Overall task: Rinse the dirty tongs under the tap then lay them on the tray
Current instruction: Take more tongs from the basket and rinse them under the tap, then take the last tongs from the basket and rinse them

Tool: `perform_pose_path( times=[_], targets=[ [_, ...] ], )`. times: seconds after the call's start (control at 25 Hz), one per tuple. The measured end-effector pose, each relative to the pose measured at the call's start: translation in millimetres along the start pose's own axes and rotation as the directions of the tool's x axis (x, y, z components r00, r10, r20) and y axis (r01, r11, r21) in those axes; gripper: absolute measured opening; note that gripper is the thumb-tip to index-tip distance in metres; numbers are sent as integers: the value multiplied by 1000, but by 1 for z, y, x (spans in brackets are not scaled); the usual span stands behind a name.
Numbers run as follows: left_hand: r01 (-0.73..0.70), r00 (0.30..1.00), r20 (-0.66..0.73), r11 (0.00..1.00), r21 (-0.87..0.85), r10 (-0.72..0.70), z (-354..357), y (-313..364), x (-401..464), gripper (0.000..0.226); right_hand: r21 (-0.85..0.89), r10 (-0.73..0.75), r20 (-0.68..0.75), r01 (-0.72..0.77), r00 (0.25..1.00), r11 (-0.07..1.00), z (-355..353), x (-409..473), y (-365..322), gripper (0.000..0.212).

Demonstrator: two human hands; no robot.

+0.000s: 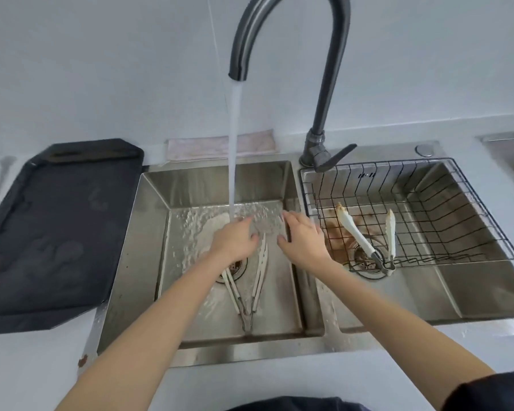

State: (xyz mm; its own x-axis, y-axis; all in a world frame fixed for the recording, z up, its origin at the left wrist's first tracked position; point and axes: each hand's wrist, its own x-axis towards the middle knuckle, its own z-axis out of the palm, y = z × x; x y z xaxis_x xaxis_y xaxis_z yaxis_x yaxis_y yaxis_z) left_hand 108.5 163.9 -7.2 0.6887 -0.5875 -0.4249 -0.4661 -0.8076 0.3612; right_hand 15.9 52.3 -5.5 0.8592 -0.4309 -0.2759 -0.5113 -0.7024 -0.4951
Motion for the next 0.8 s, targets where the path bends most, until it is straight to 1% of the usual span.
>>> perform_pose_path(
  times=[0.08,0.16,0.4,0.48,0.6,0.68,0.8],
  targets=[
    [-55,997,-45,997,45,57,-4,22,1,55,-30,-32,-46,30,998,999,-18,-5,12,59],
    [-87,994,-64,994,61,91,-5,47,4,54,-53,-21,-55,18,998,998,-34,-8,29,60],
    [-153,986,-39,975,161,161,10,123,14,54,-77,98,-45,-101,994,992,-74,-12,93,59],
    [-169,985,-14,970,174,174,20,146,18,54,-74,137,-20,-138,990,988,-84,-13,115,59],
    [-180,984,36,973,143,176,36,170,26,52,-45,195,29,-194,980,980,-91,-12,142,57],
    [-161,986,63,979,121,154,48,183,32,52,-15,244,81,-244,966,970,-92,-9,158,57],
    [-109,990,106,987,119,97,63,193,41,54,74,294,153,-307,944,949,-89,1,175,60]
  ],
)
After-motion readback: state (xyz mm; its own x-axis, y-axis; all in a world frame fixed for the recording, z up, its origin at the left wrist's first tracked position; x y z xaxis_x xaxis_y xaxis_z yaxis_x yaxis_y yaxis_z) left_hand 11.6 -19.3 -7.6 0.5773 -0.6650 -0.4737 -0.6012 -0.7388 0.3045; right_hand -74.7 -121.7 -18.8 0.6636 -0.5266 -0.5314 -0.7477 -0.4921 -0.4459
